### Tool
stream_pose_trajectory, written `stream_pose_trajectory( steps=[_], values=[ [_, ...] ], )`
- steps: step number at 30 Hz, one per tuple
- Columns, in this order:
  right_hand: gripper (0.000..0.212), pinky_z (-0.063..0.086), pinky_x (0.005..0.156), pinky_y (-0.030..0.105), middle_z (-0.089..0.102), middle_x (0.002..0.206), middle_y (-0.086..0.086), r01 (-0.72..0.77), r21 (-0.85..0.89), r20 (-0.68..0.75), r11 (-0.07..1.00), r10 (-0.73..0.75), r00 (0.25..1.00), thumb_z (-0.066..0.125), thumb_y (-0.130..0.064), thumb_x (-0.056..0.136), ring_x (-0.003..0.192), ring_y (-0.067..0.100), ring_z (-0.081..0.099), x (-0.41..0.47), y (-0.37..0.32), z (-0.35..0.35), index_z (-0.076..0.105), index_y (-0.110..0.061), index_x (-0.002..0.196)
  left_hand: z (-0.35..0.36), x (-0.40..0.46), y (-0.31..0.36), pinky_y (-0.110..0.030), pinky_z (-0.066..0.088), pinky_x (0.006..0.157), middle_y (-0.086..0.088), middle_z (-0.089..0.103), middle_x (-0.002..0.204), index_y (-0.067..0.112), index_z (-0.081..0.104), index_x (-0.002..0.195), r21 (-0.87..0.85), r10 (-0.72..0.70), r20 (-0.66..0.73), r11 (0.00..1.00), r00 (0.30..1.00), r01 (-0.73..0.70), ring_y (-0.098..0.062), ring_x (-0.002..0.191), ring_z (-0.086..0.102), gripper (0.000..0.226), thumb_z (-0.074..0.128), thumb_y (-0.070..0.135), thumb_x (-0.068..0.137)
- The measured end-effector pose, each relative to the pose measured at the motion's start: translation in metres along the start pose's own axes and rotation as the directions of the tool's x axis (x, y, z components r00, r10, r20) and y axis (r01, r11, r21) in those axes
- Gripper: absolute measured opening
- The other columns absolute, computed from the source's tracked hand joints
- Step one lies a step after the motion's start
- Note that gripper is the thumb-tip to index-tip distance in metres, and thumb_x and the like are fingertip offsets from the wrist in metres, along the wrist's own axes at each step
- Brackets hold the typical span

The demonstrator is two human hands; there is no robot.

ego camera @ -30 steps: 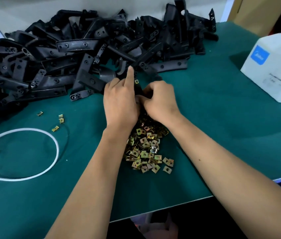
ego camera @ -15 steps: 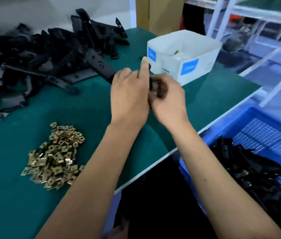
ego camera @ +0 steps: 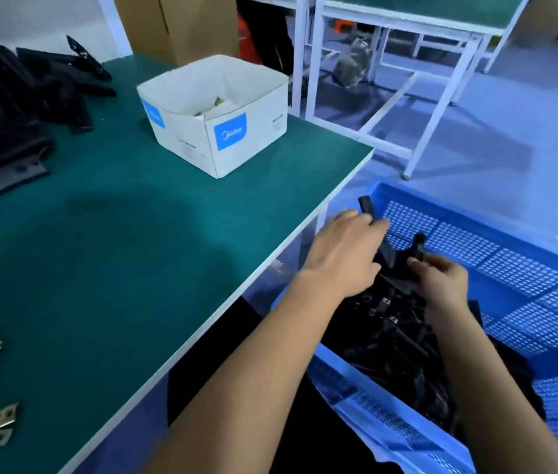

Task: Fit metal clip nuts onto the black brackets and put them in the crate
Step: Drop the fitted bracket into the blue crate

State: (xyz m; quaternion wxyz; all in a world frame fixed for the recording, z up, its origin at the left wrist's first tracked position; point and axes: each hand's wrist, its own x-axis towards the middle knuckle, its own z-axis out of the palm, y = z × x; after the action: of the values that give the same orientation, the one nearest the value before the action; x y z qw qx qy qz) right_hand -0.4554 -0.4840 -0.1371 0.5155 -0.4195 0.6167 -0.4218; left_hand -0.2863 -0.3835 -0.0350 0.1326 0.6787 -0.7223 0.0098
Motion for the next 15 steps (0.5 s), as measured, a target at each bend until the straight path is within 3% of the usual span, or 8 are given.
stream_pose_trajectory(
  steps=[2,4,7,9,11,13,15],
  values=[
    [0.031,0.058,0.071,0.032,0.071,0.108,0.021,-0.148,-0.039,-0.062,0.988,0.145,0.987,0.074,-0.008,0.092,0.086,0.028,0.068,0.012,0.023,-0.008,0.067,0.004,0.120,0.015,-0.006,0.003,-0.043,0.047,0.096,-0.006,0.061,0.123,0.015,0.057,0.136,-0.076,-0.055,0.103,0.995,0.993,0.063,-0.029,0.124,0.051,0.050,0.070,0.033,0.091],
    [0.035,0.055,0.074,0.037,0.070,0.098,0.018,-0.245,-0.150,-0.133,0.958,0.226,0.965,0.077,-0.014,0.090,0.085,0.029,0.066,0.014,0.036,-0.010,0.068,0.004,0.119,0.026,-0.012,0.003,-0.044,0.049,0.095,-0.007,0.061,0.125,0.014,0.058,0.135,-0.116,-0.111,0.157,0.985,0.981,0.130,-0.030,0.124,0.052,0.047,0.069,0.030,0.093],
    [0.038,0.046,0.062,0.031,0.066,0.087,0.006,-0.222,-0.307,-0.239,0.925,0.150,0.959,0.076,-0.019,0.090,0.069,0.020,0.059,0.005,0.030,-0.006,0.066,-0.006,0.124,0.030,-0.017,0.000,-0.046,0.052,0.094,-0.008,0.061,0.127,0.014,0.056,0.136,-0.157,-0.181,0.140,0.967,0.973,0.203,-0.032,0.122,0.056,0.047,0.069,0.029,0.093],
    [0.037,0.049,0.074,0.033,0.071,0.103,0.009,-0.082,-0.385,-0.213,0.919,-0.002,0.977,0.072,-0.017,0.091,0.079,0.022,0.062,-0.008,0.015,0.004,0.066,-0.009,0.126,0.024,-0.015,-0.003,-0.047,0.052,0.096,-0.006,0.062,0.129,0.015,0.054,0.138,-0.216,-0.221,0.084,0.948,0.972,0.234,-0.031,0.121,0.059,0.050,0.069,0.028,0.093],
    [0.022,0.055,0.087,0.036,0.076,0.102,0.008,0.146,-0.423,-0.102,0.895,-0.207,0.973,0.069,-0.014,0.089,0.091,0.023,0.070,-0.023,-0.008,0.020,0.075,-0.011,0.110,0.011,-0.012,-0.006,-0.044,0.051,0.098,0.000,0.066,0.127,0.018,0.054,0.141,-0.296,-0.271,-0.016,0.921,0.963,0.254,-0.026,0.118,0.062,0.051,0.069,0.026,0.093],
    [0.012,0.059,0.090,0.043,0.078,0.088,0.004,0.371,-0.398,0.043,0.839,-0.386,0.921,0.066,-0.012,0.088,0.086,0.022,0.074,-0.043,-0.036,0.041,0.077,-0.014,0.095,-0.007,-0.009,-0.011,-0.041,0.053,0.093,0.006,0.070,0.118,0.020,0.059,0.137,-0.384,-0.347,-0.133,0.881,0.928,0.275,-0.021,0.106,0.067,0.047,0.070,0.024,0.092],
    [0.012,0.060,0.084,0.043,0.077,0.083,0.000,0.549,-0.338,0.160,0.764,-0.528,0.834,0.064,-0.012,0.089,0.079,0.018,0.075,-0.065,-0.064,0.067,0.075,-0.016,0.093,-0.028,-0.010,-0.022,-0.040,0.055,0.089,0.008,0.073,0.110,0.021,0.064,0.129,-0.480,-0.437,-0.236,0.829,0.868,0.286,-0.019,0.095,0.069,0.039,0.070,0.019,0.090]
  ],
)
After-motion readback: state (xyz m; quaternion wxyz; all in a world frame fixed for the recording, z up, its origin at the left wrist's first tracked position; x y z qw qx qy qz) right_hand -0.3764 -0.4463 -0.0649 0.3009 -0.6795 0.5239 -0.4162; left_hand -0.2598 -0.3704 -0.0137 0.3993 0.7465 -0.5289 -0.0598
